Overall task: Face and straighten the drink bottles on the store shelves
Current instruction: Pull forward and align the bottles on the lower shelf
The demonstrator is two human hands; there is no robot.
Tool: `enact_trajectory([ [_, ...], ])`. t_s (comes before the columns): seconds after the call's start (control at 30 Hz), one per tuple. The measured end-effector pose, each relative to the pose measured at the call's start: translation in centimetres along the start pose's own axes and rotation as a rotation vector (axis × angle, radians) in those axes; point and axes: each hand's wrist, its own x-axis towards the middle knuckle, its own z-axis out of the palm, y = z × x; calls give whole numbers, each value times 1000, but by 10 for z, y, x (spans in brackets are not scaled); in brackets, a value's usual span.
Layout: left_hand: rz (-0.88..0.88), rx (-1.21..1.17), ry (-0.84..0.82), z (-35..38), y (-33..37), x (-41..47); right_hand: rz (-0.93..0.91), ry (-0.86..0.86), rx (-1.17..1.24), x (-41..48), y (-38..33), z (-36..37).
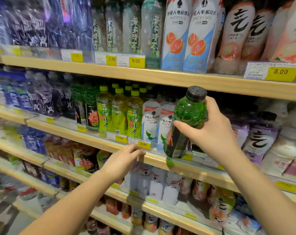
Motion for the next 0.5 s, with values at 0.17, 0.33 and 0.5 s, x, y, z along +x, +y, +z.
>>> enact_trajectory([
  [0.17,-62,19,11,-5,-65,-22,67,30,42,5,-32,53],
  [0.33,-113,26,7,-12,-146,-37,124,-4,63,9,-62,118],
  [0.5,-108,6,17,-15,-211,-51,148,-16,104,16,-88,178],
])
